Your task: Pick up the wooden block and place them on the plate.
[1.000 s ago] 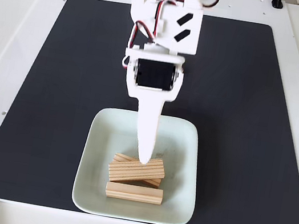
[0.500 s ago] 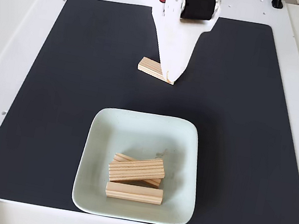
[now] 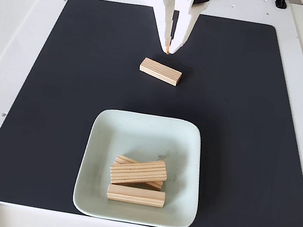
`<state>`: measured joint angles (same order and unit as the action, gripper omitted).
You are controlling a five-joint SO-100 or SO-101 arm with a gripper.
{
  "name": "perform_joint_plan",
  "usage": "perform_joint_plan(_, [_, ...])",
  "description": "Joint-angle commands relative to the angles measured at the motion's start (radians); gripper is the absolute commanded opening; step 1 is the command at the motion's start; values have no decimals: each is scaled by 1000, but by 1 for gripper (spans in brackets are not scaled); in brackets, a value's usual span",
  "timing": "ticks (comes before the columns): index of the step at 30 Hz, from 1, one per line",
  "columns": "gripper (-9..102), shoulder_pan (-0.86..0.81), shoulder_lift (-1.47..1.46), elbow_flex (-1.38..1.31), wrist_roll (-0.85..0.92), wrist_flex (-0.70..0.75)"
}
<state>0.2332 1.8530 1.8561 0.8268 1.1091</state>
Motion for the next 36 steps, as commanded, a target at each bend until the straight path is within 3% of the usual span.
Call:
perform_joint_plan(1, [0,-18,100,84,-149,-80])
perform_joint_plan(5, [0,-21,210,265,-394,-295])
perform_joint_plan(9, [0,-21,327,443,-543,-405])
perform_joint_plan(16, [0,-58,494,589,-749,-403])
perform_joint_plan(25, [-1,-141,658,776,-830,-411])
perform_joint_plan(36, [0,-114,557,770,-1062,-431])
